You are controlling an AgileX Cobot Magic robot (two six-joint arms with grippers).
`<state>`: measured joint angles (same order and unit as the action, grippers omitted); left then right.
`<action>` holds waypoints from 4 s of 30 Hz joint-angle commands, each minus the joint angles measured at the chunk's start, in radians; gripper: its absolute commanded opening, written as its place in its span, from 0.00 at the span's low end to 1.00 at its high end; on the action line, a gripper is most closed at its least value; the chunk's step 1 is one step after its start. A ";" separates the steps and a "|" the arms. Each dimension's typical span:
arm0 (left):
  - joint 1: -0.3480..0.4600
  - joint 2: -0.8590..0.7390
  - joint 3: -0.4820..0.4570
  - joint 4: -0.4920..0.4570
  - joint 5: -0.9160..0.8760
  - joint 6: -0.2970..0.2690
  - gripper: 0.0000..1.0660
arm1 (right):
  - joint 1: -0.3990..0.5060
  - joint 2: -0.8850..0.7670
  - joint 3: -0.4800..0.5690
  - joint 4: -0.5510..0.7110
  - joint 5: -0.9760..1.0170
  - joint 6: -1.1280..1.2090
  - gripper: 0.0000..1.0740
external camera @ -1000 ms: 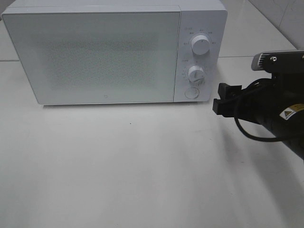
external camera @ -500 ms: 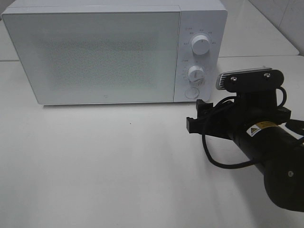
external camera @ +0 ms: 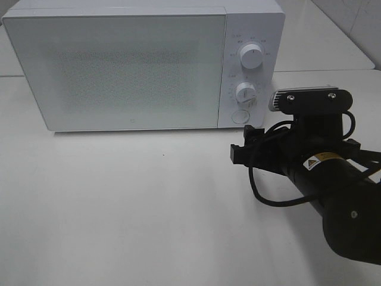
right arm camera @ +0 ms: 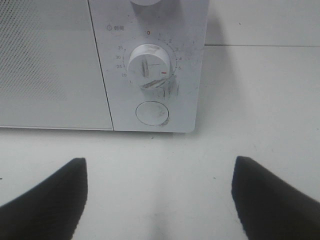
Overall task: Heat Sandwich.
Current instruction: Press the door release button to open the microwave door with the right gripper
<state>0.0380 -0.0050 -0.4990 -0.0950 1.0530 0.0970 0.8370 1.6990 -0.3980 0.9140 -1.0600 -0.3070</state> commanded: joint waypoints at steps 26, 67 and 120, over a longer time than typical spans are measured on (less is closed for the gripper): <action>0.002 -0.025 0.004 0.001 -0.014 -0.005 0.95 | 0.004 0.000 -0.010 -0.010 0.030 1.339 0.54; 0.002 -0.025 0.004 0.001 -0.014 -0.005 0.95 | -0.061 0.177 -0.173 -0.127 0.129 1.565 0.00; 0.002 -0.025 0.004 0.001 -0.014 -0.005 0.95 | -0.279 0.381 -0.467 -0.225 0.237 1.562 0.01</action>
<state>0.0380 -0.0050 -0.4990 -0.0950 1.0530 0.0970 0.5600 2.0720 -0.8510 0.6880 -0.8220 1.2640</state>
